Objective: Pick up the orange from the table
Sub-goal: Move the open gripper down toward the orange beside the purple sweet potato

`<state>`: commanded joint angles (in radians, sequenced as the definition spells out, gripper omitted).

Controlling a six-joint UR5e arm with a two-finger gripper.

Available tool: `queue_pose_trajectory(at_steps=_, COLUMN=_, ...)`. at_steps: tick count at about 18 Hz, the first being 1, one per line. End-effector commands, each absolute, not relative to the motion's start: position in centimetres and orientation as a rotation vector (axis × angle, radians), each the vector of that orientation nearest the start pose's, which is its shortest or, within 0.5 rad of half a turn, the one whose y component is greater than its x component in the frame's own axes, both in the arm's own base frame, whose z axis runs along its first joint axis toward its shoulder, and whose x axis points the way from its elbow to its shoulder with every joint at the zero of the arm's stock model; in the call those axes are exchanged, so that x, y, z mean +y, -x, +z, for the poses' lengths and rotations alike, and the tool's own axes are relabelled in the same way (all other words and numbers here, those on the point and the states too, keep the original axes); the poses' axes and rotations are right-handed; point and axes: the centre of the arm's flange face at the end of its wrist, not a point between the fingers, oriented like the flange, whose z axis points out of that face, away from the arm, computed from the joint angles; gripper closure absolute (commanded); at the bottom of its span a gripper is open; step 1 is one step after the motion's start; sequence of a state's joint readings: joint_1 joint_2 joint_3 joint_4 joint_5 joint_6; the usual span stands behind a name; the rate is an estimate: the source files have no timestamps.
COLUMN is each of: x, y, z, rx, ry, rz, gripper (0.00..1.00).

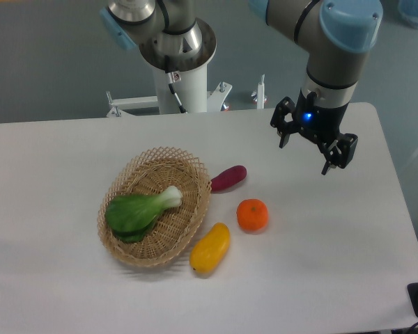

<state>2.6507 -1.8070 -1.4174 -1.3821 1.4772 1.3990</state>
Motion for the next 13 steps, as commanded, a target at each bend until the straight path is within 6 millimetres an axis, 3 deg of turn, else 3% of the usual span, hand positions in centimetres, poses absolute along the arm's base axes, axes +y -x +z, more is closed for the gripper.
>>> queue_pose_trajectory(at_steps=5, x=41.2, y=45.9, z=45.3, rx=0.491, ry=2.977, rz=0.097, gripper=0.0)
queue_pose_trajectory(at_steps=7, x=42.1, y=45.6, z=44.7, rx=0.495, ry=2.968, rz=0.078, gripper=0.0)
queue_pose_trajectory(at_steps=12, x=42.4, y=45.5, z=41.4, rx=0.431, ry=2.952, rz=0.125, gripper=0.0)
queue_pose_trajectory(at_steps=13, x=42.6, y=45.7, z=39.7, rx=0.435, ry=2.96, rz=0.101, gripper=0.0)
